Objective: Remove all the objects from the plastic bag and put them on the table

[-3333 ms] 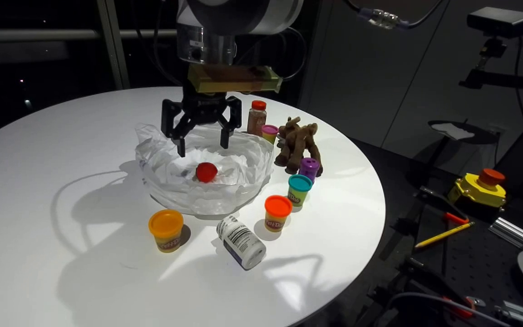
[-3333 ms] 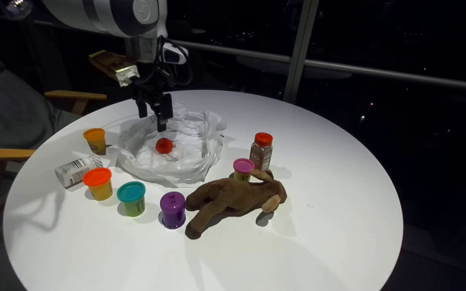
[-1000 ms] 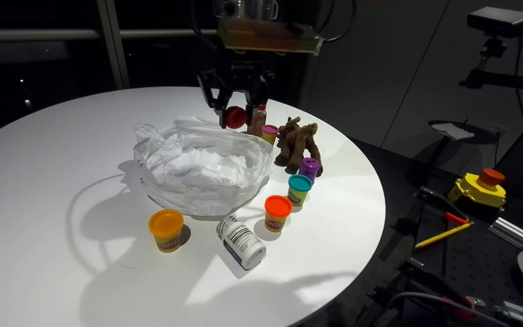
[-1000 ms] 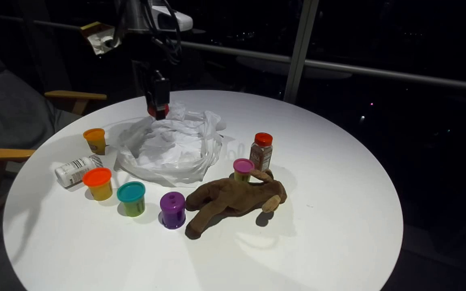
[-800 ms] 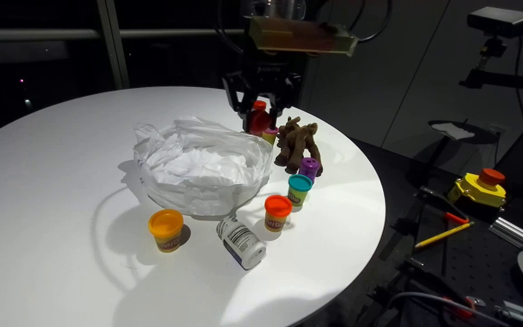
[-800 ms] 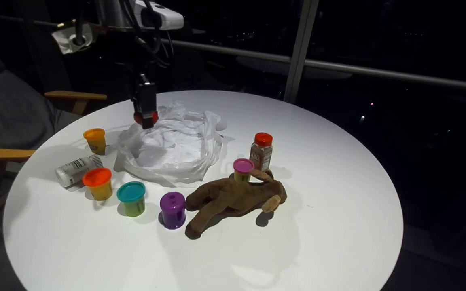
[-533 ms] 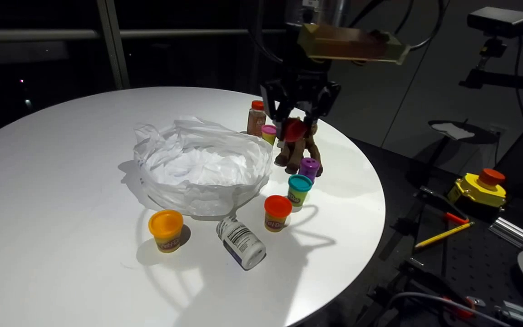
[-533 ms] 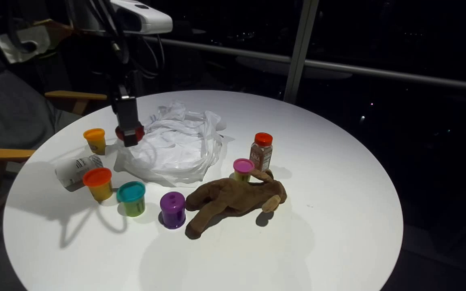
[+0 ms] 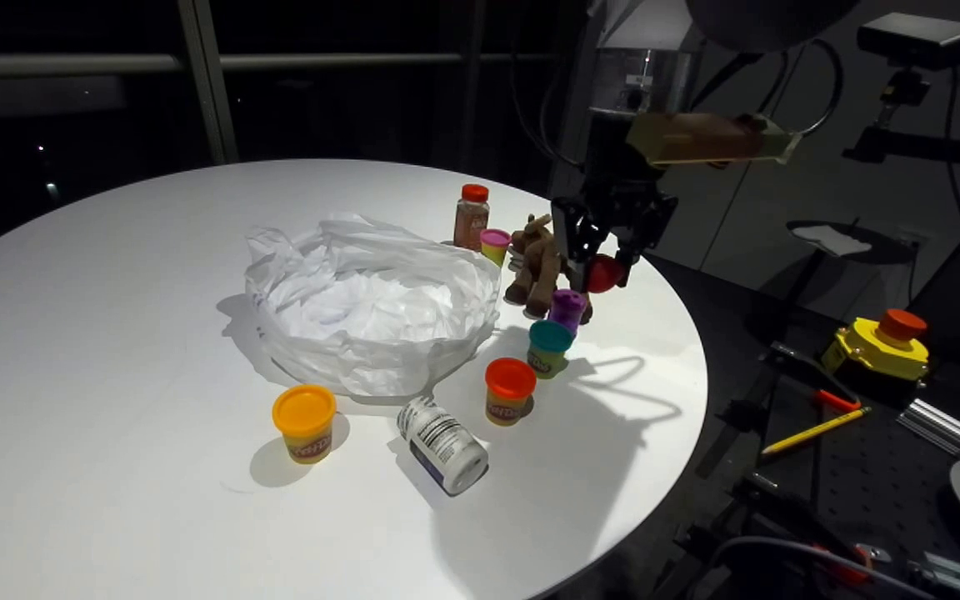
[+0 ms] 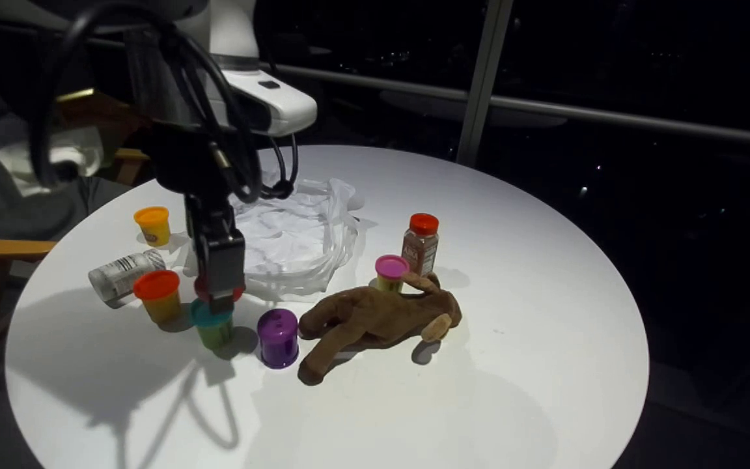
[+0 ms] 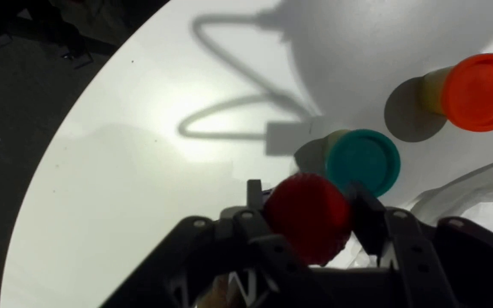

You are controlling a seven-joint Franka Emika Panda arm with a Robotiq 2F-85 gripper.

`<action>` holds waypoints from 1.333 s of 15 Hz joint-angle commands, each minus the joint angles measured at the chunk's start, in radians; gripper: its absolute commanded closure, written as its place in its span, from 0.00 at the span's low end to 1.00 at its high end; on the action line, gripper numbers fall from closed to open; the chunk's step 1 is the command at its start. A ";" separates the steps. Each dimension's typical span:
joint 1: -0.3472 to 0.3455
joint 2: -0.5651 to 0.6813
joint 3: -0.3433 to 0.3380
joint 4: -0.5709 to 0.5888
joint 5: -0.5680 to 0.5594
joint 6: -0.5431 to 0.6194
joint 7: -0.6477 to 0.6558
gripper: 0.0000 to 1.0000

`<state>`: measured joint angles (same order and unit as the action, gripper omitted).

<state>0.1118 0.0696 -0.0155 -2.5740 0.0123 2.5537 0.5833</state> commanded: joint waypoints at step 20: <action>0.151 0.355 -0.325 0.090 -0.345 0.328 0.065 0.24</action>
<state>0.1985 0.3823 -0.2817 -2.5152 -0.3018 2.8444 0.6095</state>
